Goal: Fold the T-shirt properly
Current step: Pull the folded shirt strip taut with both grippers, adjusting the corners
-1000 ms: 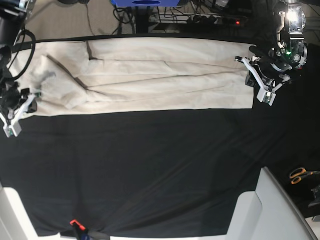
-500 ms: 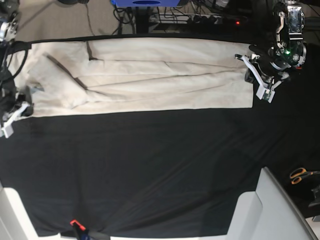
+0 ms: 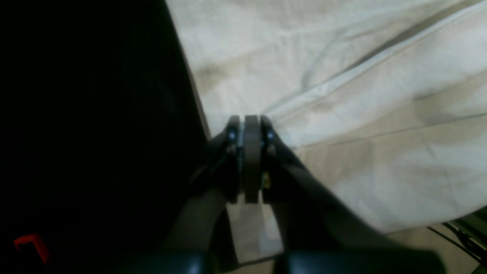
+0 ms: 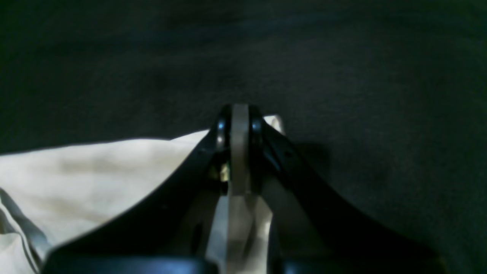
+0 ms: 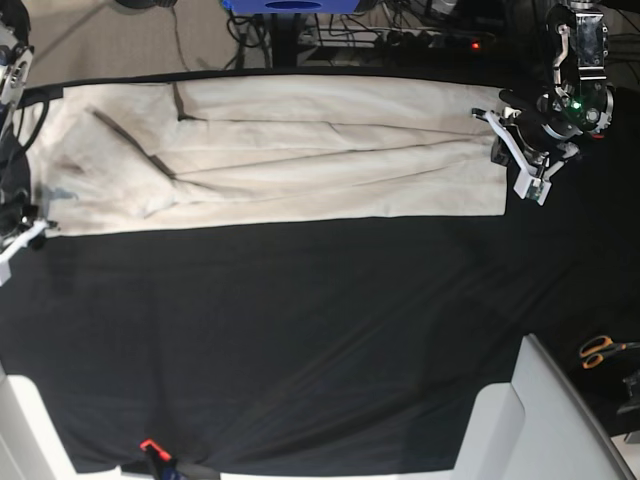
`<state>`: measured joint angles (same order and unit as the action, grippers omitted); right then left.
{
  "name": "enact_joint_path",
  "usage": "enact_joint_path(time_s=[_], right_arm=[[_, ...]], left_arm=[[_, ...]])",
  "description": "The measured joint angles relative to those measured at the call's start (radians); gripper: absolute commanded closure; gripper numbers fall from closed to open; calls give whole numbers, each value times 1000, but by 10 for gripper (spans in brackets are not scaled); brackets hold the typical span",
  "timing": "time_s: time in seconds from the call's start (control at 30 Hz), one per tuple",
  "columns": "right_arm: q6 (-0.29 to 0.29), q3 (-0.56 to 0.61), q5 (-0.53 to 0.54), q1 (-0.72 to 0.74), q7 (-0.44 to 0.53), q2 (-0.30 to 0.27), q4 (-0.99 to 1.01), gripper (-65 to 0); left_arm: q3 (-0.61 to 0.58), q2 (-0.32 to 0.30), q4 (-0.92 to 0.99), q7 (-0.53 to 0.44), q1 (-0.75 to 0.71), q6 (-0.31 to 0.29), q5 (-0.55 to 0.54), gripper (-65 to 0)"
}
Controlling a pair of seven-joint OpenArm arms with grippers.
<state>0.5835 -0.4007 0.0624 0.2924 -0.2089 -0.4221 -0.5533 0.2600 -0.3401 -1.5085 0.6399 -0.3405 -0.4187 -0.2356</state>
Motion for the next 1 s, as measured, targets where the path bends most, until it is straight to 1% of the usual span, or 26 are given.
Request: enact_joint_path(time_s=[0.07, 0.13, 0.2, 0.27, 0.3, 0.33, 0.43, 0.5, 0.6, 0.67, 0.73, 0.8, 0.87, 0.93, 0.97, 1.0], right_arm=[[0, -1, -1, -5, -3, 3, -21, -2], [0, -2, 1, -33, 1, 10, -91, -2], [-11, -5, 59, -81, -1, 21, -187, -2], [-1, -4, 118, -138, 3, 29, -275, -2], [3, -5, 119, -160, -3, 33, -309, -2], [-6, -5, 117, -177, -17, 35, -333, -2], [0, -5, 118, -195, -89, 38, -381, -2], [-6, -5, 119, -193, -108, 44, -403, -2], [0, -4, 124, -215, -109, 51, -430, -2], [0, -3, 121, -245, -111, 55, -452, -2], [0, -3, 116, -272, -117, 56, -472, -2], [0, -3, 117, -295, -117, 56, -491, -2], [-9, -4, 119, -326, -113, 66, -520, -2], [-4, -4, 125, -372, -108, 84, -559, -2], [2, -2, 125, -396, -109, 93, -572, -2], [1, -1, 124, -415, -116, 107, -579, -2]], left_arm=[[0, 0, -1, 0, 0, 0, 0, 0], [1, 0, -2, 0, 0, 0, -1, 0], [3, 0, -2, 0, -1, 0, -4, 0], [3, 1, -11, 1, -1, 0, -3, 0], [3, 1, -28, 3, -6, 0, -3, 0], [3, 2, -53, 9, -11, 0, -3, -25], [6, 9, -142, 1, -33, 1, -7, -209], [22, 19, -195, 4, -59, -2, -12, -296], [61, 19, -245, 10, -102, 0, -6, -397], [80, 19, -275, 45, -118, 3, -26, -441], [118, 22, -289, 61, -125, -5, -123, -446], [197, 27, -278, 61, -124, -13, -249, -438], [299, 17, -212, 58, -118, 0, -402, -443], [361, -2, -111, 58, -111, 5, -533, -456], [364, -19, -61, 65, -111, -21, -593, -490], [350, -35, -5, 74, -103, -91, -643, -541]])
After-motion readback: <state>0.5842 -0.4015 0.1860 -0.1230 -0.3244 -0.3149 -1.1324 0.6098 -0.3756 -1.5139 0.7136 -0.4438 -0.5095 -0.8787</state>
